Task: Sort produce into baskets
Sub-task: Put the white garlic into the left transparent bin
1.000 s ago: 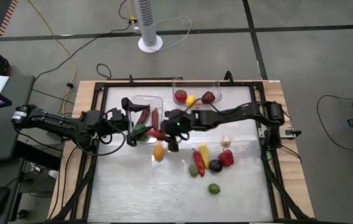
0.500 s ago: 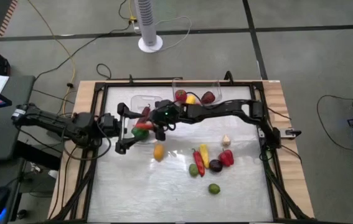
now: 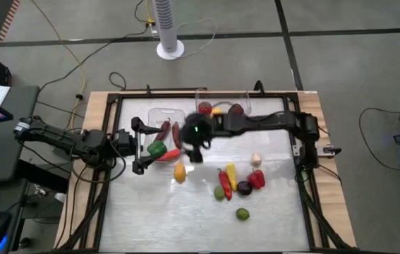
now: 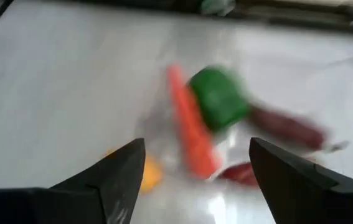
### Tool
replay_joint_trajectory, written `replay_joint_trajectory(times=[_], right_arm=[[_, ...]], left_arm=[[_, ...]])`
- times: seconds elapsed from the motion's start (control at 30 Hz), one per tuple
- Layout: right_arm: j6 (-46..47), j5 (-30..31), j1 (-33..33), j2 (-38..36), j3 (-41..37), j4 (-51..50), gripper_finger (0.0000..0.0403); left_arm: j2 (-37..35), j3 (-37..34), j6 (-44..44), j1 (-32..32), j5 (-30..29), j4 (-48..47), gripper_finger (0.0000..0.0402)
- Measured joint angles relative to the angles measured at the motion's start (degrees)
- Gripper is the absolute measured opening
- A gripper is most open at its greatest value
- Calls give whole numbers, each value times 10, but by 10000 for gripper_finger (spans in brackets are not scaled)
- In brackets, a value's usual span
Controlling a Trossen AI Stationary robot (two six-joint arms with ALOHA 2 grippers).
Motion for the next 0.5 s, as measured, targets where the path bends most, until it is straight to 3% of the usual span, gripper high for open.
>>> replay_joint_trajectory(times=[0.07, 0.27, 0.5], right_arm=[[7, 11, 23, -11, -36, 0, 308], [59, 128, 88, -86, -179, 6, 306], [185, 154, 138, -182, -310, -8, 308]], left_arm=[[0, 0, 0, 0, -7, -2, 387], [0, 0, -14, 0, -15, -18, 387], [0, 0, -10, 0, -41, -20, 387]])
